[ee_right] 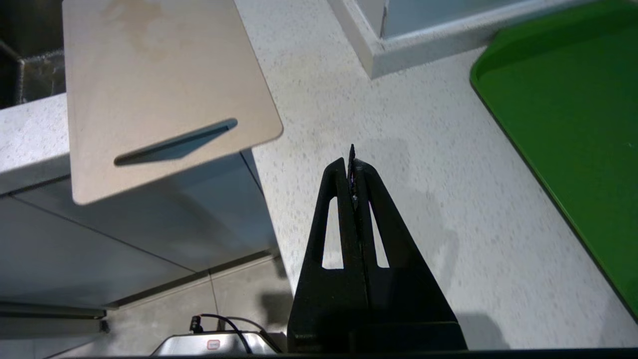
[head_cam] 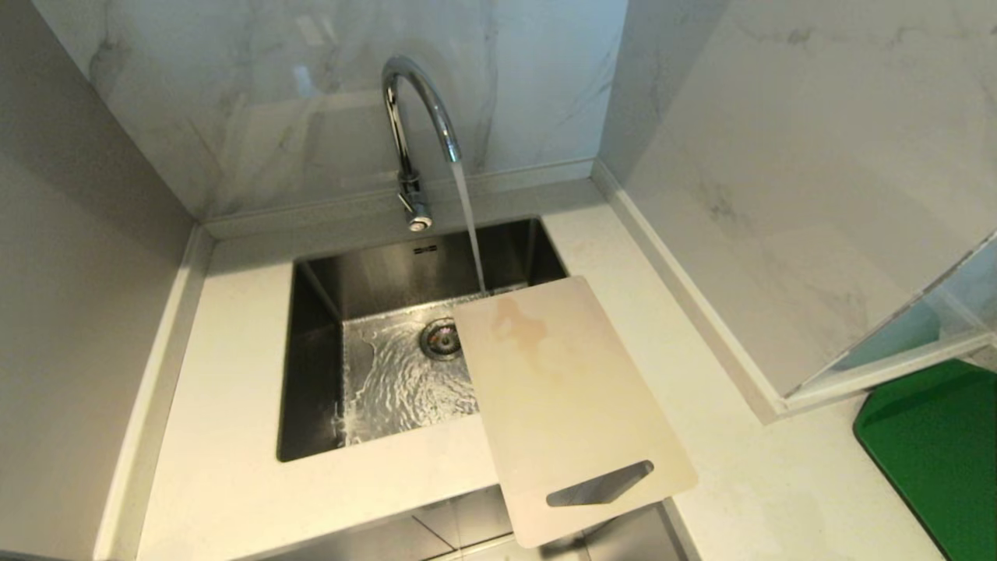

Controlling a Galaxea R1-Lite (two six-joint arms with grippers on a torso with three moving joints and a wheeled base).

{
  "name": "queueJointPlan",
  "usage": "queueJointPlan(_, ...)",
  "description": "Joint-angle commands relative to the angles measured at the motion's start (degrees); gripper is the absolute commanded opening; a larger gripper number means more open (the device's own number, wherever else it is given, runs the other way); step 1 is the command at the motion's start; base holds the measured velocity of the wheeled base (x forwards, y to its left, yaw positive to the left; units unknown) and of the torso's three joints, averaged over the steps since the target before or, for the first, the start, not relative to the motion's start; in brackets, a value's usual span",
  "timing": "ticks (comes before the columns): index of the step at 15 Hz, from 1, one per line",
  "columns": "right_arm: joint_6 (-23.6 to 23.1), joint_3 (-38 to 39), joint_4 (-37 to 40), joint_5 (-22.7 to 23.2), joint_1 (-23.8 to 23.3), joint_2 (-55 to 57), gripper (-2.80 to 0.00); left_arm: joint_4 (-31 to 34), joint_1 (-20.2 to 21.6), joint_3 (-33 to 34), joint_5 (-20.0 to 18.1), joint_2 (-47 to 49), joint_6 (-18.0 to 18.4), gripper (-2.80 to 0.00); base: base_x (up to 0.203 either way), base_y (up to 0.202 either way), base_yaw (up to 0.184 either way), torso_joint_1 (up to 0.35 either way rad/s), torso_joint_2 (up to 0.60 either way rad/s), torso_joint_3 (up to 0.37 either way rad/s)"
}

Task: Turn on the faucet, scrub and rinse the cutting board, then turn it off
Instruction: Pick up the cutting board

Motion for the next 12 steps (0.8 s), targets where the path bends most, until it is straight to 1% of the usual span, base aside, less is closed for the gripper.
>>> queueJointPlan(1, 0.01, 0.09, -0.01, -0.02, 0.03, -0.09, -2.8, -0.02, 0.01, 0.11, 0.0, 0.05, 0.01, -2.8, -0.21, 0.0, 0.019, 0.007, 0.0, 0.002)
queueJointPlan(5, 0.01, 0.09, 0.01, -0.02, 0.03, -0.09, -2.8, -0.02, 0.01, 0.11, 0.08, 0.05, -0.25, -2.8, -0.187, 0.0, 0.008, 0.001, 0.0, 0.001)
queueJointPlan(9, -0.19, 0.09, -0.04, 0.02, 0.02, -0.09, -2.8, -0.02, 0.01, 0.11, 0.08, 0.05, -0.25, -2.8, -0.015, 0.0, -0.001, -0.001, 0.0, 0.002)
queueJointPlan(11, -2.8, 0.09, 0.1, 0.85, -0.02, -0.09, -2.8, -0.02, 0.01, 0.11, 0.08, 0.05, -0.25, -2.8, 0.0, 0.0, 0.0, 0.0, 0.0, 0.0)
queueJointPlan(12, -5.21, 0.09, 0.17, 1.64, -0.01, -0.09, -2.8, -0.02, 0.01, 0.11, 0.08, 0.05, -0.25, -2.8, 0.0, 0.0, 0.0, 0.0, 0.0, 0.0)
